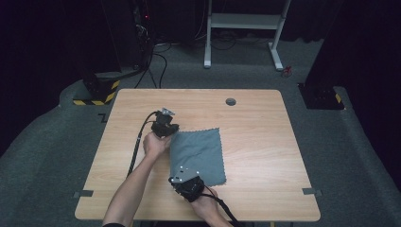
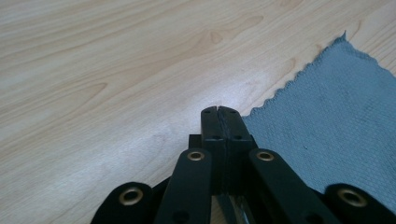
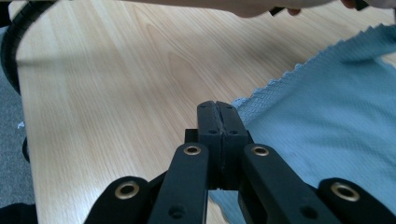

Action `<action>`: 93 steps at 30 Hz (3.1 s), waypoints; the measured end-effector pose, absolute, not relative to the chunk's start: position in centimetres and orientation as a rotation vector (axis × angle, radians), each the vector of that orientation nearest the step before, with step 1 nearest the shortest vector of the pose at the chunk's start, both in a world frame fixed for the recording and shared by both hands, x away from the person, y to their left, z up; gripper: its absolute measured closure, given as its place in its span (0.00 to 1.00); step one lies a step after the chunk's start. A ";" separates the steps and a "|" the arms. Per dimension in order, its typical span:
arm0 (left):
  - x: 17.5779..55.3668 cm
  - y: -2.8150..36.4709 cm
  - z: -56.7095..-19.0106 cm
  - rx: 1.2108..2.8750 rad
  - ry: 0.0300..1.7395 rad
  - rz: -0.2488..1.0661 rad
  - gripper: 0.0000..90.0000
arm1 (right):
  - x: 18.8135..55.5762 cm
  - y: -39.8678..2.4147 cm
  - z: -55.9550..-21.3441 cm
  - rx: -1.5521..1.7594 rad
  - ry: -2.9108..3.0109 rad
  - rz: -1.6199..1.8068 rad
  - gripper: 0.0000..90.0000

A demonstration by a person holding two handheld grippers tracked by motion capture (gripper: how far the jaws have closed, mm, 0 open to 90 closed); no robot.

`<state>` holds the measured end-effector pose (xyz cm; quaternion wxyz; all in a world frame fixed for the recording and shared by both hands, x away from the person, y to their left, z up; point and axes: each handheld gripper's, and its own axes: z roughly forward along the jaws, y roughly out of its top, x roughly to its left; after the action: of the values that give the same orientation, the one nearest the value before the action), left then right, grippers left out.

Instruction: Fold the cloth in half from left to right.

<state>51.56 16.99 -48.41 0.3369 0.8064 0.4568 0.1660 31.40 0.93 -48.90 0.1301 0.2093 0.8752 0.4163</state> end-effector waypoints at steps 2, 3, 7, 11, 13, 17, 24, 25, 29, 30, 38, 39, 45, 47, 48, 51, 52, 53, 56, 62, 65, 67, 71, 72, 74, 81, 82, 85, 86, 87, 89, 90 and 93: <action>51.6 16.5 -48.2 2.096 1.183 0.431 1.00 | 31.5 0.3 -49.1 0.626 2.536 1.217 1.00; 51.7 16.4 -48.1 2.104 1.176 0.435 1.00 | 31.5 0.1 -49.1 0.635 2.537 1.221 1.00; 51.9 15.3 -47.9 2.129 1.158 0.446 1.00 | 31.3 -0.4 -49.3 0.653 2.524 1.229 1.00; 52.0 14.4 -47.9 2.135 1.144 0.447 1.00 | 31.2 -1.1 -49.7 0.669 2.515 1.229 1.00; 52.0 14.2 -47.8 2.133 1.137 0.452 1.00 | 31.2 -1.6 -49.8 0.684 2.510 1.229 1.00; 52.0 13.7 -47.4 2.127 1.128 0.457 1.00 | 31.1 -3.1 -49.9 0.735 2.483 1.238 1.00; 52.2 13.0 -47.5 2.111 1.123 0.458 1.00 | 31.1 -5.4 -50.0 0.822 2.436 1.256 1.00; 52.3 12.9 -47.6 2.116 1.116 0.466 1.00 | 31.1 -5.7 -50.0 0.830 2.431 1.256 1.00; 52.4 12.3 -47.7 2.114 1.110 0.457 1.00 | 31.0 -6.6 -50.1 0.863 2.412 1.256 1.00; 52.4 12.2 -47.7 2.116 1.109 0.457 1.00 | 31.0 -6.8 -50.1 0.866 2.408 1.254 1.00; 52.8 10.4 -47.9 2.132 1.073 0.448 1.00 | 30.9 -8.4 -50.4 0.909 2.380 1.244 1.00; 52.9 10.1 -47.8 2.142 1.064 0.452 1.00 | 30.8 -8.6 -50.4 0.910 2.376 1.239 1.00; 53.1 9.1 -47.5 2.133 1.050 0.438 1.00 | 30.9 -9.4 -50.7 0.954 2.357 1.247 1.00; 53.2 8.8 -47.6 2.137 1.046 0.438 1.00 | 30.9 -9.9 -50.8 0.964 2.344 1.247 1.00; 53.3 8.7 -47.7 2.147 1.041 0.444 1.00 | 30.8 -10.1 -50.8 0.976 2.341 1.247 1.00; 53.6 8.3 -48.0 2.161 1.038 0.445 1.00 | 30.9 -10.6 -50.8 0.986 2.328 1.238 1.00; 53.7 8.2 -48.1 2.160 1.040 0.439 1.00 | 31.0 -10.9 -50.8 0.993 2.324 1.236 1.00; 53.7 7.9 -48.2 2.160 1.042 0.435 1.00 | 31.0 -11.0 -50.9 1.005 2.322 1.238 1.00; 53.8 7.1 -48.3 2.171 1.026 0.434 1.00 | 30.9 -11.4 -51.0 1.015 2.317 1.230 1.00; 54.0 5.1 -48.3 2.188 0.990 0.414 1.00 | 30.6 -12.3 -51.5 1.046 2.309 1.210 1.00; 54.1 4.6 -48.4 2.185 0.989 0.412 1.00 | 30.5 -12.9 -51.6 1.072 2.297 1.205 1.00; 54.3 3.8 -48.5 2.196 0.978 0.407 1.00 | 30.5 -13.2 -51.7 1.087 2.295 1.196 1.00; 54.4 3.1 -48.6 2.197 0.959 0.411 1.00 | 30.6 -13.5 -51.9 1.086 2.299 1.176 1.00; 54.4 3.0 -48.6 2.196 0.964 0.409 1.00 | 30.6 -13.5 -51.9 1.089 2.300 1.173 1.00; 54.5 2.8 -48.8 2.206 0.968 0.402 1.00 | 30.7 -13.6 -52.0 1.104 2.302 1.167 1.00; 54.8 1.9 -49.7 2.219 0.962 0.420 1.00 | 31.0 -13.8 -52.1 1.124 2.308 1.135 1.00; 54.9 1.8 -49.8 2.219 0.960 0.420 1.00 | 31.0 -13.8 -52.1 1.125 2.312 1.129 1.00; 55.0 1.6 -50.0 2.220 0.969 0.424 1.00 | 31.2 -13.9 -52.0 1.126 2.317 1.112 1.00; 55.0 1.6 -50.1 2.221 0.970 0.426 1.00 | 31.3 -14.0 -52.0 1.123 2.320 1.104 1.00; 55.0 1.6 -50.1 2.222 0.969 0.431 1.00 | 31.3 -14.0 -51.9 1.126 2.322 1.100 1.00; 55.0 1.6 -50.2 2.226 0.970 0.438 1.00 | 31.4 -14.0 -51.9 1.140 2.326 1.087 1.00; 55.1 1.6 -50.3 2.223 0.971 0.439 1.00 | 31.5 -14.1 -51.9 1.137 2.326 1.083 1.00; 55.1 1.6 -50.3 2.222 0.970 0.441 0.99 | 31.6 -14.2 -52.1 1.148 2.326 1.071 1.00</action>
<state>55.10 1.57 -50.30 0.3324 0.8504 0.3713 0.1689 31.61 -14.17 -52.10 0.1670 0.4033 0.8172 0.3764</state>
